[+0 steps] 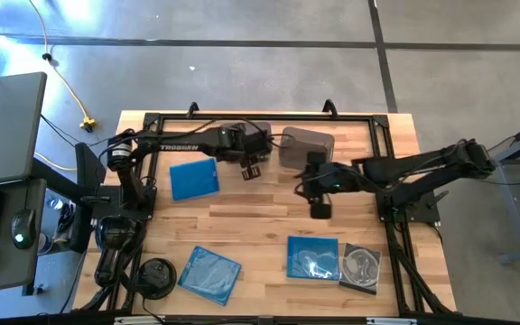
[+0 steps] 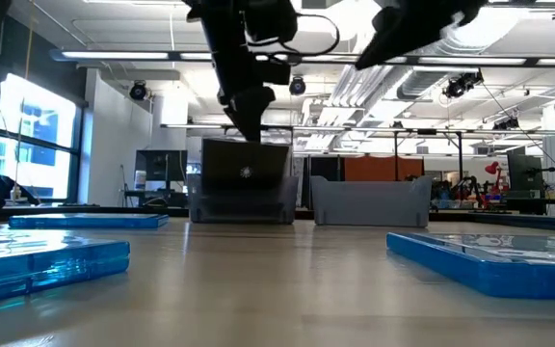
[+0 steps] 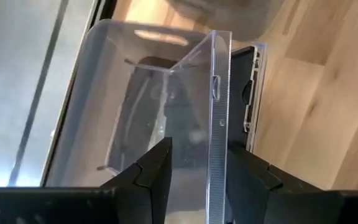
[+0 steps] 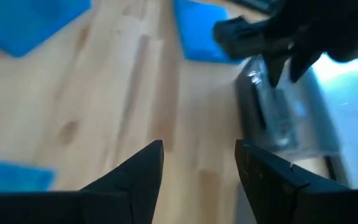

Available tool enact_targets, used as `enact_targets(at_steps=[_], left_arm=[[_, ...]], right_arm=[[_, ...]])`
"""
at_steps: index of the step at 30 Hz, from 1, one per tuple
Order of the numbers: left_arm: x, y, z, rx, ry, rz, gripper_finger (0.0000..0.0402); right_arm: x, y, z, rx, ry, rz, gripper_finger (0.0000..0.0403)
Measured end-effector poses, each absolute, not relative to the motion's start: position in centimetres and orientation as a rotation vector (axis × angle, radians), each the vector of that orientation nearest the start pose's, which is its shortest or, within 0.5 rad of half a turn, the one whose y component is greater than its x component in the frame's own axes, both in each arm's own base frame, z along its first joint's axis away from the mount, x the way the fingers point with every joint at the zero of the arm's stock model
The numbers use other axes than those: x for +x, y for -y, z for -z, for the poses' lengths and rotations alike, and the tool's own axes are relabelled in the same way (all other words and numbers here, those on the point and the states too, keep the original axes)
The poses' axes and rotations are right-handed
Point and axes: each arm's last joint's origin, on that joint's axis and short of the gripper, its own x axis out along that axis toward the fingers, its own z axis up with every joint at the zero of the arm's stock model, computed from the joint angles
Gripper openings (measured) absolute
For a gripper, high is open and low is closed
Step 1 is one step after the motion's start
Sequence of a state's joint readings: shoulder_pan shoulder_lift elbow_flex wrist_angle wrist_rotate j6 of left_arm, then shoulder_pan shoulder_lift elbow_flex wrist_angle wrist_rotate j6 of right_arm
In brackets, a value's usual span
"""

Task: Pick & place jewel cases by type
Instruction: Put the top black CD case into the left black bin

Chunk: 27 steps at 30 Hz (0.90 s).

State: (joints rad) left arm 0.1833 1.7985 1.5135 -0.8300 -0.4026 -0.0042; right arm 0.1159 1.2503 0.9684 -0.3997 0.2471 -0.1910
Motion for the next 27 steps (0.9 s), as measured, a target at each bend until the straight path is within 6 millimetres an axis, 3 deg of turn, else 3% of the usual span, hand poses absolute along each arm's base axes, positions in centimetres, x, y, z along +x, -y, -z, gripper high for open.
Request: enact_targets(at_steps=[3, 9, 15, 20, 27], left_arm=[[36.4, -7.8, -26.5, 0.156, -1.133, -0.565, 0.0127], [36.3, -7.9, -26.5, 0.179, -1.133, -0.592, 0.0127], [36.2, -8.0, -26.6, 0.218, -1.141, -0.643, 0.0127], [35.9, -7.9, -26.4, 0.226, -1.175, -0.64, 0.0127], [35.9, -7.9, -26.4, 0.226, -1.179, -0.64, 0.0127]], right_arm=[[28.8, -1.7, -26.8, -0.375, -0.662, 0.074, 0.0197], [33.8, 0.5, -21.8, -0.526, -0.655, 0.145, 0.0197], [36.3, 2.7, -18.4, -0.759, -0.698, 0.35, 0.0197], [36.5, 3.4, -17.9, -0.767, -0.698, 0.336, 0.0197], [37.3, 4.2, -19.6, -0.792, -0.503, 0.333, 0.0197]])
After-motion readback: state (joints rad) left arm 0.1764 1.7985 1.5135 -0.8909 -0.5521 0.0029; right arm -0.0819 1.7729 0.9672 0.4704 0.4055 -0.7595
